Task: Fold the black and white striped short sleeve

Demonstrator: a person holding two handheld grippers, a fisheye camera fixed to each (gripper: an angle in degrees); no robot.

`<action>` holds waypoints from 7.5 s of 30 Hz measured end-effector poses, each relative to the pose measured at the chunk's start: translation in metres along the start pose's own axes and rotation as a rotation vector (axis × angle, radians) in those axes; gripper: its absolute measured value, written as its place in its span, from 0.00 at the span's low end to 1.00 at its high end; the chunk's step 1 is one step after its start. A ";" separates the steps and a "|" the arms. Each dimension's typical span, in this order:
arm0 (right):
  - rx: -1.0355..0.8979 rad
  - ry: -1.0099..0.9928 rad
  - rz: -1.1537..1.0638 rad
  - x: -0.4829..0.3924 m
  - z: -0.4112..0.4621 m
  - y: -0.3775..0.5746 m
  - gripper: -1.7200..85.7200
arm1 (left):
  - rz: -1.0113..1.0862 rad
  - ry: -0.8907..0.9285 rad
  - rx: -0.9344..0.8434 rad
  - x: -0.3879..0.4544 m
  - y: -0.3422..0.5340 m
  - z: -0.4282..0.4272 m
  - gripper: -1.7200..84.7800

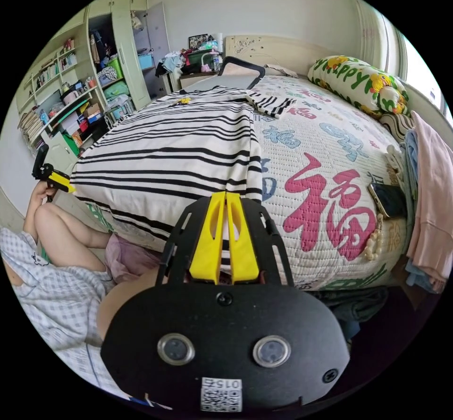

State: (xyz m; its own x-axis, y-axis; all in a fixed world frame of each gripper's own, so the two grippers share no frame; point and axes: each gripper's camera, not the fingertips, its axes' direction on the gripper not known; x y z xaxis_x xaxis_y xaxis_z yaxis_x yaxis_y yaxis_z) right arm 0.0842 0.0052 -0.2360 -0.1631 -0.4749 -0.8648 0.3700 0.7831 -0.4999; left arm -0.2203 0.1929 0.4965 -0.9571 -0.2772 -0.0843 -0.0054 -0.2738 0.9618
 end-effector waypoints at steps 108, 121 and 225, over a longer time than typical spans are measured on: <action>0.338 -0.247 -0.466 0.110 0.108 -0.200 0.03 | -0.075 -0.119 0.521 -0.134 -0.168 0.119 0.02; -0.138 -0.125 -0.720 0.030 0.191 -0.285 0.10 | -0.045 -0.140 0.469 -0.137 -0.157 0.120 0.02; -0.189 -0.379 -0.673 0.042 0.124 -0.324 0.01 | -0.071 -0.055 0.188 -0.101 -0.266 0.085 0.02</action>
State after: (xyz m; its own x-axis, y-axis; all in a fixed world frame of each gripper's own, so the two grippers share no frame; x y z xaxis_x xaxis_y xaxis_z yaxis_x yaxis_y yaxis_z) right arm 0.0706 -0.3179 -0.1047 0.0383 -0.9479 -0.3161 0.1351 0.3184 -0.9383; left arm -0.1465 0.3723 0.2719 -0.9668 -0.2108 -0.1444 -0.1228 -0.1123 0.9861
